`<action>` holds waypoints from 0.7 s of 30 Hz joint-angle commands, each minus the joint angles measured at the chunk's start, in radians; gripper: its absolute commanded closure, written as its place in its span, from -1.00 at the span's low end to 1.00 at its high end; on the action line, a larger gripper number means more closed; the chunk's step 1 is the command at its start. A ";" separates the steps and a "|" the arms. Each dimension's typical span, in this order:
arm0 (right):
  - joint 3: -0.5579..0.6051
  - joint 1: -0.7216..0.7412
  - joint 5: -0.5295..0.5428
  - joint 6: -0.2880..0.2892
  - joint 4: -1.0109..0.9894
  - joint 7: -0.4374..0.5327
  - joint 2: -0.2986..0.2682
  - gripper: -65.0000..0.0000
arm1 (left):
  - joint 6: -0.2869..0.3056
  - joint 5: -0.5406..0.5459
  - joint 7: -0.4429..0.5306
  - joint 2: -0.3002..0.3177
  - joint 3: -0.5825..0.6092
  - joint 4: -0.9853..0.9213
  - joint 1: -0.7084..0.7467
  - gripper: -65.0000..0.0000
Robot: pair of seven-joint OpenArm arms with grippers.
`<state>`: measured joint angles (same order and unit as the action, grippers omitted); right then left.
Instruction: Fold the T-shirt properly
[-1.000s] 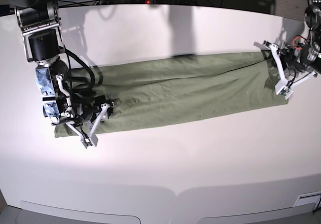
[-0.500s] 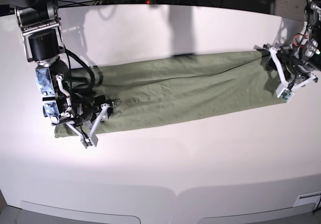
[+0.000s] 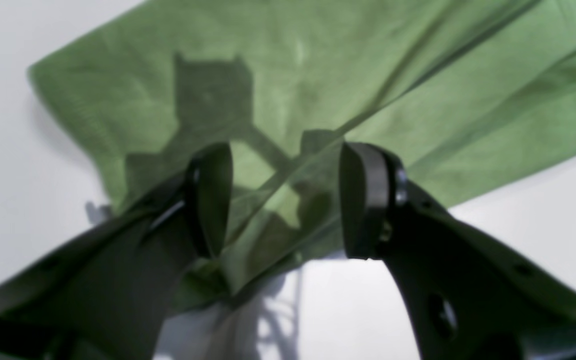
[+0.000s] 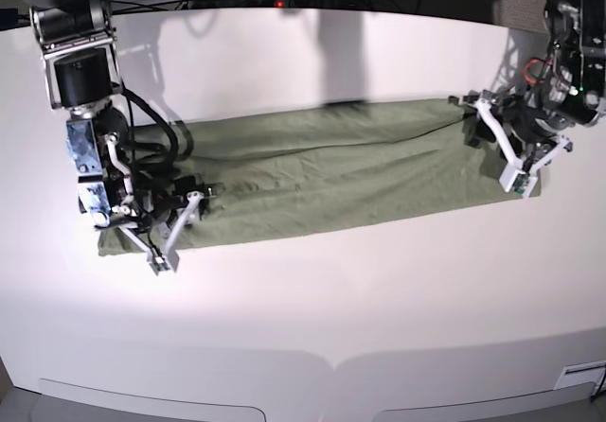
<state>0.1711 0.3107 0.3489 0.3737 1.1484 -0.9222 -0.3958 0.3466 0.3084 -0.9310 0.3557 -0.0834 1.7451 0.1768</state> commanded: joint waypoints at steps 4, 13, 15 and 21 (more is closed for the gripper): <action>-0.078 0.010 -0.031 -0.006 0.086 -0.046 -0.017 0.06 | -0.003 -0.030 0.021 -0.017 -0.007 0.014 -0.012 -0.03; -0.274 0.009 0.174 0.153 0.253 -0.089 -0.017 0.06 | -0.003 -0.028 0.048 -0.034 -0.007 0.008 0.032 -0.03; -0.306 0.006 0.241 0.200 0.264 -0.148 -0.016 0.06 | -0.003 -0.031 0.065 -0.045 -0.007 0.002 0.045 -0.03; -0.343 -0.055 0.278 0.285 0.263 -0.189 -0.016 0.06 | -0.003 -0.044 0.091 -0.097 -0.007 -0.063 0.043 -0.03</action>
<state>-0.1650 0.2337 0.6163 0.6518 1.3960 -1.1263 -0.3985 0.3431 0.2646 -0.8394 0.2531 -0.0860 1.6711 0.2298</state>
